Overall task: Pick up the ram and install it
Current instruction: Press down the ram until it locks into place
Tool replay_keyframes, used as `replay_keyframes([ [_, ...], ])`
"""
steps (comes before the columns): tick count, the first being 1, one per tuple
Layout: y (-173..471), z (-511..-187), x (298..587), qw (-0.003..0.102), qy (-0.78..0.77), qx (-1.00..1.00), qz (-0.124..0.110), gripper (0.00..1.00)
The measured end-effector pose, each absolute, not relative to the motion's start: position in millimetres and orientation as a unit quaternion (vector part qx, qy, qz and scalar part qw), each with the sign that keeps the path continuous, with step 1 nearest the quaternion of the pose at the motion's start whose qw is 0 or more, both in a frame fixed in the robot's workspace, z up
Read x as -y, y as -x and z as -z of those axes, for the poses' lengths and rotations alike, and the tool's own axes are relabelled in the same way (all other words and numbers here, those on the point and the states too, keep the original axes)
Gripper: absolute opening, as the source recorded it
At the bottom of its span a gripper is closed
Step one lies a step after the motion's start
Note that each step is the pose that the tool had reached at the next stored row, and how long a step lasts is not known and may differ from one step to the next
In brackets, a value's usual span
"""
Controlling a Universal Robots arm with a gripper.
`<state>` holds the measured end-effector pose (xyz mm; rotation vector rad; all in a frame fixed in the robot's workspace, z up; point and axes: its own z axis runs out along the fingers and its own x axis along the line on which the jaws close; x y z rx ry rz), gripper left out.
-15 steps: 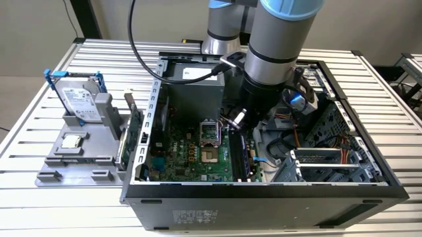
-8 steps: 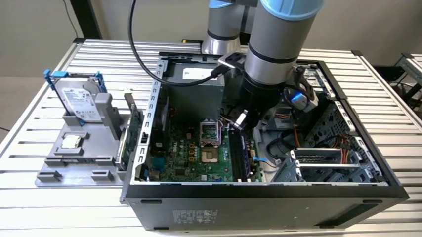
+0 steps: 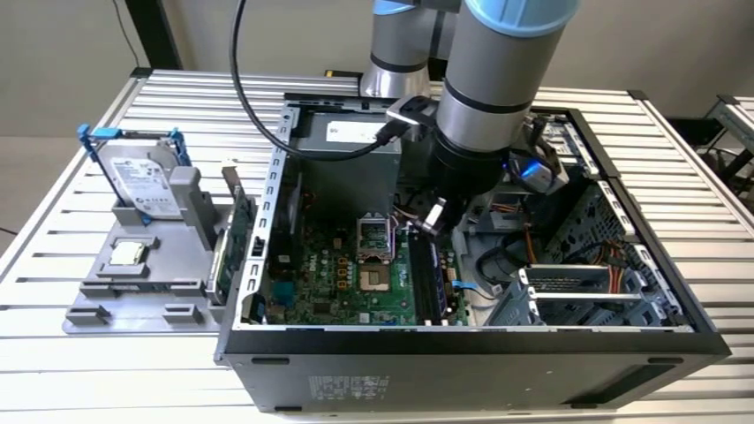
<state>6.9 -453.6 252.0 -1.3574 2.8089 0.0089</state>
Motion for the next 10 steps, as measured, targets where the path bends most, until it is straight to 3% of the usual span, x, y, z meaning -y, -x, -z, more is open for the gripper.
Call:
replay_keyframes([
  [10, -6.9, -252.1, 453.6, 0.011, 0.507, -0.862, -0.004, 0.0],
])
